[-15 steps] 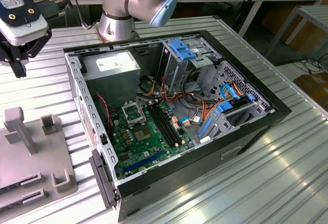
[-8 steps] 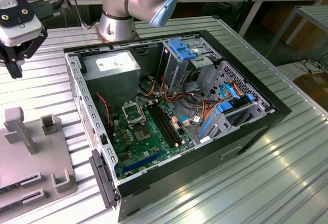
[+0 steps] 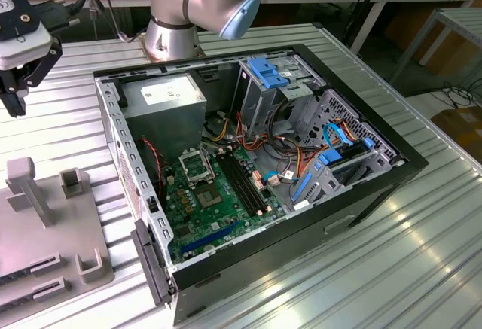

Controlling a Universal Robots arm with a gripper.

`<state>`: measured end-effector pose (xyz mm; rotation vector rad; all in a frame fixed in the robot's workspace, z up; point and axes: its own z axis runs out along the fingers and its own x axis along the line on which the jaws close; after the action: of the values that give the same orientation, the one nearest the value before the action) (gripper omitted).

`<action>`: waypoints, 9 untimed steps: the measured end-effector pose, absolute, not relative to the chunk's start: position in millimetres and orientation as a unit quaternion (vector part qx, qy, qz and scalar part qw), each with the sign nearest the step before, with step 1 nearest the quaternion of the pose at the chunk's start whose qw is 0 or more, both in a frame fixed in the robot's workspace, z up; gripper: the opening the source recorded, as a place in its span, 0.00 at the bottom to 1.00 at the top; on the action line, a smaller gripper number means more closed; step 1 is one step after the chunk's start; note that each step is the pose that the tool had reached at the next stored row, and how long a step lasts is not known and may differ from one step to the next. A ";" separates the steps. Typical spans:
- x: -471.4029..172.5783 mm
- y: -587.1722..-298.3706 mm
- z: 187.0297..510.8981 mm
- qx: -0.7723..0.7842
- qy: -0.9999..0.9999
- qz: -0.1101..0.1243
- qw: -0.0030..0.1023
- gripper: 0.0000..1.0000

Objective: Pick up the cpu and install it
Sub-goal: 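Reach for the cpu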

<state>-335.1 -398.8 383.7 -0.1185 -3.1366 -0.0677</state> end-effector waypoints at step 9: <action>-341.5 -398.9 383.3 -0.038 -0.999 -0.022 0.001 0.11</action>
<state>-341.5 -398.9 383.3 -0.1183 -3.1360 -0.0678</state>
